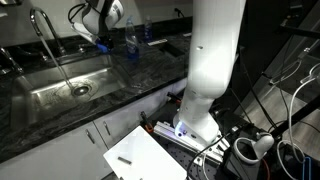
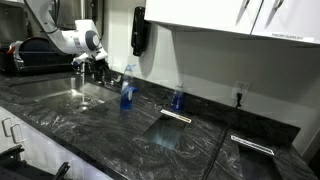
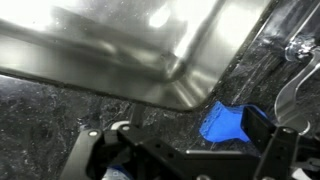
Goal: Move the faucet handle on the right to the left
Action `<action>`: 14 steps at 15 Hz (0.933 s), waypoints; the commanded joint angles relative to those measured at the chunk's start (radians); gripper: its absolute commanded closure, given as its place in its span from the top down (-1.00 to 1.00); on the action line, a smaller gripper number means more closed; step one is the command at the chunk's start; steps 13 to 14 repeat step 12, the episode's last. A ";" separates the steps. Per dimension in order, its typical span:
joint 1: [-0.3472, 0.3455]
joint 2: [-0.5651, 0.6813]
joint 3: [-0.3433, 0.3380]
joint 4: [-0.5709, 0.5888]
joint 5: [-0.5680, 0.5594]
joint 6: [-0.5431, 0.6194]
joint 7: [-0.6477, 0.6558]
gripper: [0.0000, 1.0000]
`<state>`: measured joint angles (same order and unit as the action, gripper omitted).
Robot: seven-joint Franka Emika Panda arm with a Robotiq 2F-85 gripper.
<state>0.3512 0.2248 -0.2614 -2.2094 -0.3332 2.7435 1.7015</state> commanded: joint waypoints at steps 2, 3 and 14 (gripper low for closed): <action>-0.072 -0.042 0.100 0.016 0.009 -0.203 -0.015 1.00; -0.087 -0.046 0.119 0.022 0.017 -0.233 -0.022 1.00; -0.173 -0.061 0.218 0.046 0.107 -0.314 -0.102 1.00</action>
